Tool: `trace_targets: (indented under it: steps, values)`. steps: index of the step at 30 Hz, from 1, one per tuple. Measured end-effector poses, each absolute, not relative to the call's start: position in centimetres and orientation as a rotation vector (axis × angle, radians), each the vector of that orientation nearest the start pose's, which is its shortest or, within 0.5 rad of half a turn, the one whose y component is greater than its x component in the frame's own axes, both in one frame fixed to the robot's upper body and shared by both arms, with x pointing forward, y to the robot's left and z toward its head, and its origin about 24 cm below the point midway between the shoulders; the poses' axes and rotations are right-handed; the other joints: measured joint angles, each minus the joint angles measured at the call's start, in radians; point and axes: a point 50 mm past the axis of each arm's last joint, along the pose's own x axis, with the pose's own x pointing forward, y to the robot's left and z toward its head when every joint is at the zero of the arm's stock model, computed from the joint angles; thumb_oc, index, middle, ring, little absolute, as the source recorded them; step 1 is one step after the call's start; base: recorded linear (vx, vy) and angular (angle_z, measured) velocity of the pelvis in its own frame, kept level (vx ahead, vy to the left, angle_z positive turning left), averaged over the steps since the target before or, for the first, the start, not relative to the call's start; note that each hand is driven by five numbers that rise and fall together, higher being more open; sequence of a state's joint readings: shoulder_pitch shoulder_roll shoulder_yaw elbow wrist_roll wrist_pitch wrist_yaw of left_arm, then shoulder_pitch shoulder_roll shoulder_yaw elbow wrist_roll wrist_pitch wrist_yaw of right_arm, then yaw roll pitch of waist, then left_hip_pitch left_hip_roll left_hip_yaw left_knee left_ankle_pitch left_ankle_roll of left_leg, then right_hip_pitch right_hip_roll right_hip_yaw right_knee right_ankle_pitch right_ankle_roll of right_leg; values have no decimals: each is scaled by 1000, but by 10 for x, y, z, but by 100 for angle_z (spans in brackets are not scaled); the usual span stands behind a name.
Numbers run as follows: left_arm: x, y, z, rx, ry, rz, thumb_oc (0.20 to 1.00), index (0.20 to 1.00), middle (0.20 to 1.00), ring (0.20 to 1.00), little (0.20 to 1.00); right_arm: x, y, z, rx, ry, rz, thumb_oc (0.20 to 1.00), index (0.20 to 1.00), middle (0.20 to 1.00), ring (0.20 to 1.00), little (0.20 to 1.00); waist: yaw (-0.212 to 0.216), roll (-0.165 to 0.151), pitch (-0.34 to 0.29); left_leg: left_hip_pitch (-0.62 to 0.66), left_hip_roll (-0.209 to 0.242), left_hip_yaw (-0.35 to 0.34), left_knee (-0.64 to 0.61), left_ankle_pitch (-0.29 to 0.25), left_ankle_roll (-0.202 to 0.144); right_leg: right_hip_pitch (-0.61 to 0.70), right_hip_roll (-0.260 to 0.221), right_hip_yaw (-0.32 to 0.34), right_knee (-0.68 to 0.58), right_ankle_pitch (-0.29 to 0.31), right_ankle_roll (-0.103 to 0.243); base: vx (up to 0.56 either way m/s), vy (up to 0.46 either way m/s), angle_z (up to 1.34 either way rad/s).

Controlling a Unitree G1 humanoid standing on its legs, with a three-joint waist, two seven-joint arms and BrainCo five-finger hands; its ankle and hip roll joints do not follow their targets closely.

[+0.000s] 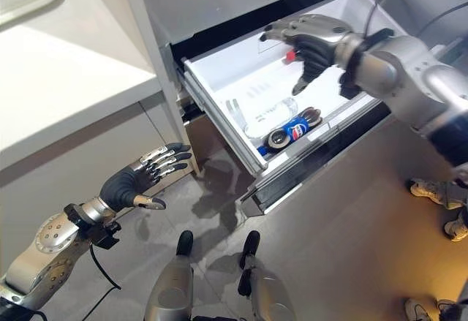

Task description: Take the drinks into the refrigerator

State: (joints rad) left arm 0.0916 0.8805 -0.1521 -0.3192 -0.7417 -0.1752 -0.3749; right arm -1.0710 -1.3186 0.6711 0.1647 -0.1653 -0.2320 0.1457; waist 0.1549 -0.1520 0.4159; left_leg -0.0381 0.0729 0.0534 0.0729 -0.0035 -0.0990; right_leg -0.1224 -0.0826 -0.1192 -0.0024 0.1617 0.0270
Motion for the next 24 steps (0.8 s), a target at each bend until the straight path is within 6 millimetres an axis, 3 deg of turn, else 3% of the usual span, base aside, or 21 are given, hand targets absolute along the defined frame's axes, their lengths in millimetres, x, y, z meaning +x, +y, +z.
trace_targets:
  steps: [3, 8, 9, 14, 15, 16, 17, 19, 24]
  values:
    - [215, 210, 129, 105, -177, -673, 1000, 1000, 1000, 1000, 1000, 306, -250, 296, -1609, -487, 190, 1000, 1000, 1000, 1000, 1000, -29, 2, -21, 15, -1, 16, 11, -17, 5, 13, -2, 14, 0, -4, 6, 64, 32, -22]
    - [209, 217, 123, 58, -182, -615, 1000, 1000, 1000, 1000, 1000, 271, -294, 235, -1501, -333, 135, 1000, 1000, 1000, 1000, 1000, -91, 14, -45, 32, -3, 43, 13, -38, 14, 14, -2, 35, 3, -9, 12, 50, 36, -17]
    - [207, 216, 119, 36, -178, -605, 1000, 1000, 1000, 1000, 1000, 257, -306, 215, -1455, -272, 112, 1000, 1000, 1000, 1000, 1000, -95, 20, -52, 44, -1, 55, 10, -41, 13, 15, 2, 50, 3, -13, 18, 53, 26, -20]
    - [203, 215, 110, 8, -161, -588, 1000, 1000, 1000, 1000, 1000, 227, -322, 147, -1261, -100, 61, 1000, 1000, 1000, 1000, 1000, -120, 40, -91, 53, 0, 72, 2, -44, 13, 13, 3, 64, 2, -20, 20, 56, 23, -13]
    - [203, 215, 109, 3, -161, -584, 1000, 1000, 1000, 1000, 1000, 221, -322, 131, -1207, -67, 40, 878, 878, 878, 878, 878, -118, 47, -97, 63, 0, 80, -5, -43, 14, 15, 5, 70, 0, -20, 20, 47, 16, -11]
    - [203, 214, 108, 0, -161, -584, 1000, 1000, 1000, 1000, 1000, 218, -322, 124, -1186, -54, 30, 831, 831, 831, 831, 831, -118, 51, -102, 64, 0, 82, -8, -43, 14, 15, 5, 72, 0, -20, 20, 48, 7, -11]
    - [203, 214, 108, -6, -165, -581, 1000, 1000, 1000, 1000, 1000, 214, -323, 109, -1141, -18, 10, 489, 489, 489, 489, 489, -118, 57, -110, 65, -1, 83, -10, -43, 15, 15, 5, 73, -1, -20, 20, 26, 5, -5]
    - [202, 213, 107, -11, -167, -580, 1000, 1000, 1000, 1000, 1000, 211, -321, 95, -1138, 26, 31, 200, 200, 200, 200, 200, -120, 72, -118, 66, -3, 85, -14, -41, 18, 14, 3, 77, -2, -19, 22, 0, 0, 0]
    - [202, 213, 107, 0, -171, -578, 1000, 1000, 1000, 1000, 1000, 211, -310, 45, -1100, 181, 153, 200, 200, 200, 200, 200, -110, 70, -132, 79, -4, 85, -33, -34, 21, 19, 4, 76, -4, -19, 22, 0, 0, 0]
